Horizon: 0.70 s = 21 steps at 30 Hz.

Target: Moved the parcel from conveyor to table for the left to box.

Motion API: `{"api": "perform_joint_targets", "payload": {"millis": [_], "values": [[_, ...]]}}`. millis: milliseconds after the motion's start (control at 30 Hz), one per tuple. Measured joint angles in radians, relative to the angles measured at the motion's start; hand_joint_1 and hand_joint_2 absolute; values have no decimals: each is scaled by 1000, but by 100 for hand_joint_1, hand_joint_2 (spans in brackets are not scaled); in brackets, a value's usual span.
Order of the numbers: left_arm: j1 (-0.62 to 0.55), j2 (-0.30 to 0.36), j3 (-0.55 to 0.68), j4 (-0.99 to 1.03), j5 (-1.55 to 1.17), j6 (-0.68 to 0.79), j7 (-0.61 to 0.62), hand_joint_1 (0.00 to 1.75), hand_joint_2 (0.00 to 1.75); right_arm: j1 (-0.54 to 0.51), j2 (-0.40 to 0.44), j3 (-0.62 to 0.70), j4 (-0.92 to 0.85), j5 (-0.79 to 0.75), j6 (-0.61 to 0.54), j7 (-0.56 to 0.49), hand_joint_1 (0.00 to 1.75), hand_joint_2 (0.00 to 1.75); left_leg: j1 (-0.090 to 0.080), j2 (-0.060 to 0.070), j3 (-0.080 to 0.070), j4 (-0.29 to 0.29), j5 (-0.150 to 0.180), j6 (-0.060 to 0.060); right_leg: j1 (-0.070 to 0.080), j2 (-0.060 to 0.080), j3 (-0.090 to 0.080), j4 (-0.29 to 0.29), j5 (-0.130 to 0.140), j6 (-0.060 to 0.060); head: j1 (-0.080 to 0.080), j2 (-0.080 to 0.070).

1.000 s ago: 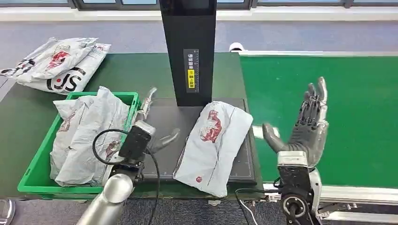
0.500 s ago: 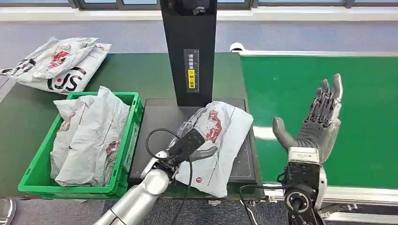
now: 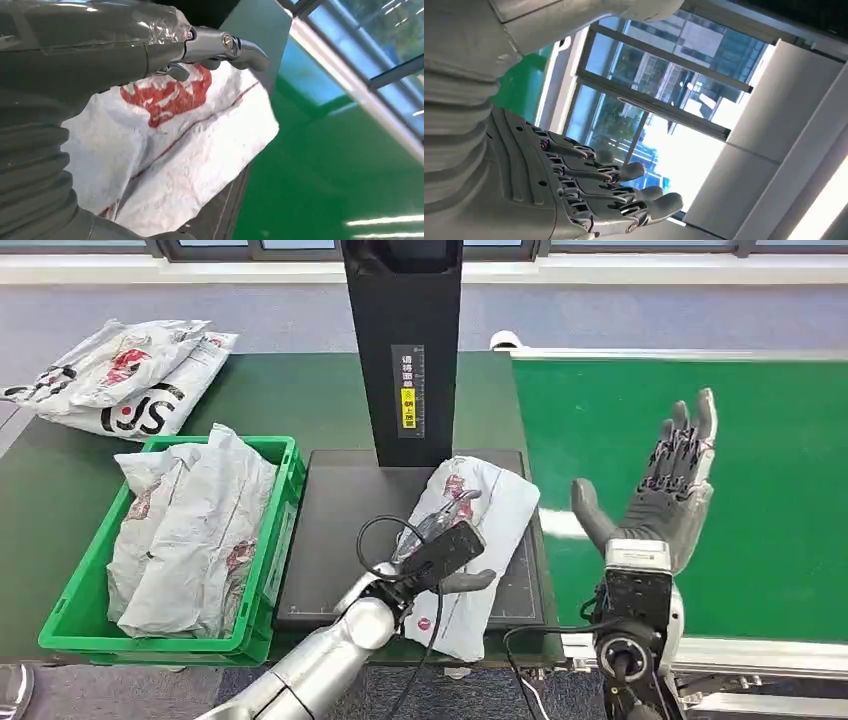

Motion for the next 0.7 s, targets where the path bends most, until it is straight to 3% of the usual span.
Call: {"api": "perform_joint_targets", "payload": {"millis": [333, 400, 700], "values": [[-23, -17, -20, 76, -24, 23, 2, 0, 175, -11, 14, 5, 6, 5, 2, 3, 0, 175, 0, 0, 0, 0, 0, 0, 0, 0, 0, 0, 0, 0, 0, 0], [-58, -40, -37, 207, -100, 77, 8, 0, 175, -12, 39, 5, 7, 35, 35, 11, 0, 175, 0, 0, 0, 0, 0, 0, 0, 0, 0, 0, 0, 0, 0, 0], [-83, -44, -69, 317, -204, 158, 23, 0, 175, -13, 57, 1, -2, 34, 73, 4, 0, 175, 0, 0, 0, 0, 0, 0, 0, 0, 0, 0, 0, 0, 0, 0]]}}
